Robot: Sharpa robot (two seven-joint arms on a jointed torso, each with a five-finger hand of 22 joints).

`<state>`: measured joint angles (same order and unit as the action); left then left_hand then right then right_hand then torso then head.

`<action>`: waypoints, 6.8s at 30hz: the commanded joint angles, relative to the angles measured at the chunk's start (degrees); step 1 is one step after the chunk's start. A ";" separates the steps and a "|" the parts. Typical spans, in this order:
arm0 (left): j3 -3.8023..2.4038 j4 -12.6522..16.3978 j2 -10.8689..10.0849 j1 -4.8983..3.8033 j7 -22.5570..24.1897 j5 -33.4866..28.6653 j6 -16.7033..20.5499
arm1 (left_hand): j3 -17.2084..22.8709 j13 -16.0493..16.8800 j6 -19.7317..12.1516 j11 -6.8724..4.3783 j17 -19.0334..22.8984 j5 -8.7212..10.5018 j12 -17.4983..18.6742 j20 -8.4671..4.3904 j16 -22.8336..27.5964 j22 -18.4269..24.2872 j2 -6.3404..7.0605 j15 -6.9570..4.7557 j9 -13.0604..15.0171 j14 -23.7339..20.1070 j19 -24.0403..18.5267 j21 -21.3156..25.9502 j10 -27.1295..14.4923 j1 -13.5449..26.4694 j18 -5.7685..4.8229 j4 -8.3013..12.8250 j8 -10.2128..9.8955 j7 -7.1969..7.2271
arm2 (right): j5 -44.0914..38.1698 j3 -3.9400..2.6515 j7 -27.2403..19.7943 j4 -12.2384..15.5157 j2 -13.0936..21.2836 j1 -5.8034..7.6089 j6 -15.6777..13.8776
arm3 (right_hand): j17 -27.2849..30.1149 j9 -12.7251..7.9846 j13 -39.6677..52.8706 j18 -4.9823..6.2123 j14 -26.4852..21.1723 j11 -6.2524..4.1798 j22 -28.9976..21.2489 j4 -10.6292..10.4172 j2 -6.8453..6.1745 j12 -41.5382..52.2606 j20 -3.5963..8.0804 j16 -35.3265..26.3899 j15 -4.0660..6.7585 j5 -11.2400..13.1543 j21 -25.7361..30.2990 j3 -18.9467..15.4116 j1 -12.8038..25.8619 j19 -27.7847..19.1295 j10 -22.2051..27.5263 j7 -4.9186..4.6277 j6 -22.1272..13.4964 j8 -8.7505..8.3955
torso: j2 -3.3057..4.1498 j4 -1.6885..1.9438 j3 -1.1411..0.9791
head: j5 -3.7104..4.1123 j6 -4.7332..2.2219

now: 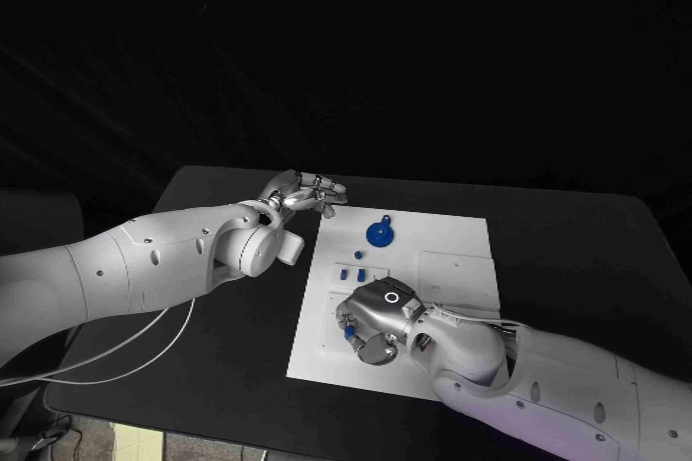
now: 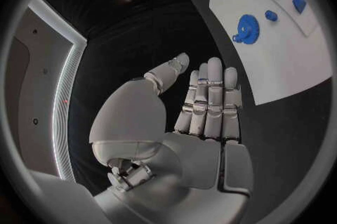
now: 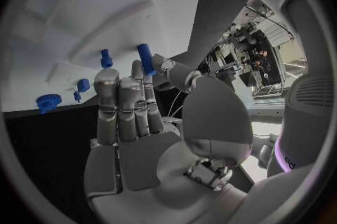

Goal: Assemble the parts on the task board

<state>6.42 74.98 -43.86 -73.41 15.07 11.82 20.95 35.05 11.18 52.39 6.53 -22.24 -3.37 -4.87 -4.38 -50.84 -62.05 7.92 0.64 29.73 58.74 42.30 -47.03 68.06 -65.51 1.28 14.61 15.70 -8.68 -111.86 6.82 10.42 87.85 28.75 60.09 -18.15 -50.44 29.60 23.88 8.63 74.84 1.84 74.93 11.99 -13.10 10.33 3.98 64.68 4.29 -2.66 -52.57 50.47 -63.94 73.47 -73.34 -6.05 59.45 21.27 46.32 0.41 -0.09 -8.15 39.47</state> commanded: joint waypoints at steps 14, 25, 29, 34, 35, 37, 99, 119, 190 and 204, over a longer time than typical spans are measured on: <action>-0.04 0.16 -0.25 -0.06 0.16 -0.27 -0.64 | -0.19 -0.11 -0.46 0.17 -0.13 0.05 0.09 -0.51 0.35 -0.07 -0.32 0.10 -0.09 0.41 0.55 0.40 -0.07 0.35 1.04 -0.08 0.26 0.02 | 6.64 0.41 -2.80 1.64 2.70 -0.45 -7.54 | 0.18 -2.84 -3.52 6.37 -1.66 4.22 0.85 2.95 -3.96 -6.60 -0.62 -0.31 -3.84 -0.66 0.75 -11.68 5.21 -1.77 10.48 -4.52 -10.58 -5.88 | -0.03 -0.10 -0.11 | 0.31 -0.29; -0.03 0.23 -0.68 -0.06 0.15 -0.29 -0.56 | -0.20 -0.13 -0.48 0.18 -0.15 0.05 0.10 -0.51 0.37 -0.08 -0.29 0.11 -0.10 0.41 0.56 0.42 -0.09 0.33 1.04 -0.07 0.25 0.02 | 13.07 -2.36 -4.87 7.55 8.96 0.06 -12.24 | 0.38 -3.00 -4.94 6.37 -1.87 4.65 0.41 2.45 -3.97 -6.17 -0.70 -0.25 -4.23 -1.12 1.46 -12.70 5.06 -1.66 11.54 -4.68 -10.85 -5.78 | -0.12 -0.37 -0.15 | 1.04 -0.92; -0.03 0.25 -0.71 -0.06 0.14 -0.29 -0.61 | -0.19 -0.14 -0.49 0.18 -0.16 0.05 0.10 -0.51 0.38 -0.09 -0.30 0.11 -0.10 0.42 0.56 0.42 -0.10 0.32 1.05 -0.07 0.26 0.01 | 20.98 -4.89 -5.27 9.88 12.68 0.79 -10.97 | 0.56 -2.90 -5.15 6.37 -1.67 4.04 0.23 1.09 -3.85 -5.18 -0.66 -0.19 -3.63 -0.65 1.70 -11.28 3.79 -1.24 9.48 -4.40 -9.89 -5.14 | -0.15 -0.47 -0.22 | 1.48 -1.20; -0.02 0.25 -0.92 -0.06 0.20 -0.35 -0.60 | -0.20 -0.15 -0.49 0.18 -0.18 0.05 0.10 -0.51 0.39 -0.09 -0.29 0.11 -0.11 0.42 0.57 0.43 -0.10 0.33 1.04 -0.09 0.26 0.01 | 34.98 -6.42 -2.90 9.72 17.52 3.68 -3.91 | 0.76 -2.69 -3.86 6.37 -1.10 2.13 0.37 -1.24 -3.56 -2.18 -0.70 -0.05 -1.83 -0.43 1.56 -9.60 2.77 -0.50 4.14 -3.48 -8.07 -4.06 | -0.26 -0.52 -0.16 | 2.72 -1.60; -0.02 0.24 -0.94 -0.06 0.22 -0.42 -0.54 | -0.20 -0.15 -0.49 0.18 -0.19 0.05 0.10 -0.50 0.39 -0.10 -0.29 0.11 -0.11 0.42 0.57 0.43 -0.10 0.34 1.04 -0.10 0.26 0.01 | 36.50 -6.42 -1.80 9.44 18.48 4.50 -1.57 | 0.78 -2.61 -3.26 6.37 -1.01 1.75 0.42 -1.57 -3.43 -1.27 -0.71 -0.03 -1.48 -0.42 1.51 -9.67 2.88 -0.42 2.71 -3.28 -7.73 -3.86 | -0.28 -0.55 -0.14 | 2.96 -1.68; -0.02 0.16 -0.93 -0.06 0.22 -0.54 -0.62 | -0.22 -0.15 -0.49 0.18 -0.20 0.06 0.09 -0.50 0.40 -0.10 -0.29 0.11 -0.11 0.43 0.58 0.44 -0.09 0.37 1.04 -0.12 0.27 0.00 | 38.60 -6.41 -0.33 8.91 20.07 5.59 2.70 | 0.81 -2.40 -1.09 6.37 -0.76 0.67 0.56 -2.28 -2.91 1.17 -0.62 0.01 -0.45 -0.54 1.38 -10.09 3.21 -0.18 -0.19 -2.61 -7.18 -3.51 | -0.38 -0.66 -0.14 | 3.34 -1.76; 0.30 0.06 -0.67 0.07 -0.07 -1.24 -1.33 | -0.45 -0.31 -0.53 0.21 -0.51 0.06 0.07 -0.47 0.67 -0.23 -0.27 0.15 -0.20 0.45 0.64 0.65 -0.13 1.03 1.01 -0.72 0.36 -0.01 | 43.97 -1.94 23.31 8.90 23.42 6.92 16.09 | -7.21 4.86 46.67 6.37 -0.41 -2.78 1.18 -13.44 -0.61 48.61 2.05 6.89 2.86 -0.15 -5.56 -12.41 20.75 0.43 7.48 0.54 -4.73 -2.16 | -0.53 -0.80 -0.06 | 5.60 -1.22; 0.30 0.07 -0.69 0.07 -0.25 -1.24 -1.39 | -0.47 -0.36 -0.57 0.22 -0.58 0.05 0.08 -0.47 0.74 -0.27 -0.26 0.15 -0.23 0.45 0.65 0.70 -0.17 1.14 1.02 -0.86 0.36 -0.03 | 45.89 0.42 23.11 6.15 18.67 5.75 15.55 | -7.52 5.13 46.96 6.37 -0.40 -2.75 1.17 -13.61 -0.29 48.72 2.34 6.95 2.84 -0.16 -5.96 -12.89 21.19 0.25 7.66 0.51 -4.97 -2.51 | -0.54 -0.84 -0.07 | 5.26 -0.86; 0.31 0.44 -0.89 0.05 -0.50 -1.26 -1.35 | -0.48 -0.47 -0.58 0.23 -0.81 0.05 0.05 -0.46 0.93 -0.40 -0.23 0.16 -0.29 0.46 0.68 0.84 -0.18 1.25 1.03 -1.14 0.45 -0.02 | 57.73 1.93 22.89 5.43 13.94 8.95 14.68 | -8.29 3.96 46.66 6.37 -0.10 -3.28 0.99 -5.75 5.19 48.23 1.20 6.64 3.23 -0.14 -8.02 -9.83 23.15 -0.62 6.04 1.09 -1.28 -3.77 | -0.54 -0.88 -0.09 | 4.26 -0.11; 0.31 0.42 -0.91 0.05 -0.48 -1.26 -1.34 | -0.48 -0.50 -0.60 0.24 -0.86 0.05 0.06 -0.45 0.97 -0.42 -0.24 0.17 -0.31 0.46 0.68 0.87 -0.20 1.30 1.03 -1.23 0.45 -0.03 | 57.35 1.98 23.13 5.20 13.65 8.91 14.93 | -8.35 3.83 46.70 6.37 -0.13 -3.25 0.95 -5.63 4.30 48.14 1.22 6.54 3.22 -0.14 -8.07 -10.54 24.28 -0.69 6.11 1.06 -1.27 -4.00 | -0.54 -0.84 -0.05 | 4.06 -0.03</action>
<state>6.77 75.25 -44.80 -73.32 14.24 10.82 20.25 34.49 10.76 52.18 6.50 -23.04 -3.37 -4.87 -4.38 -50.17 -62.38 7.69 0.84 29.48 58.94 42.70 -46.36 68.08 -64.83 1.14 13.75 15.94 -8.88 -54.43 8.62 33.56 92.94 42.70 69.26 -4.57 -58.70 33.59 70.56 9.27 74.62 -1.42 74.91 6.41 -8.86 58.69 5.41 71.42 7.13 -2.83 -60.37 40.15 -40.17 73.09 -66.98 -4.93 58.00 17.59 45.77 -0.44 -0.14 -4.03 39.40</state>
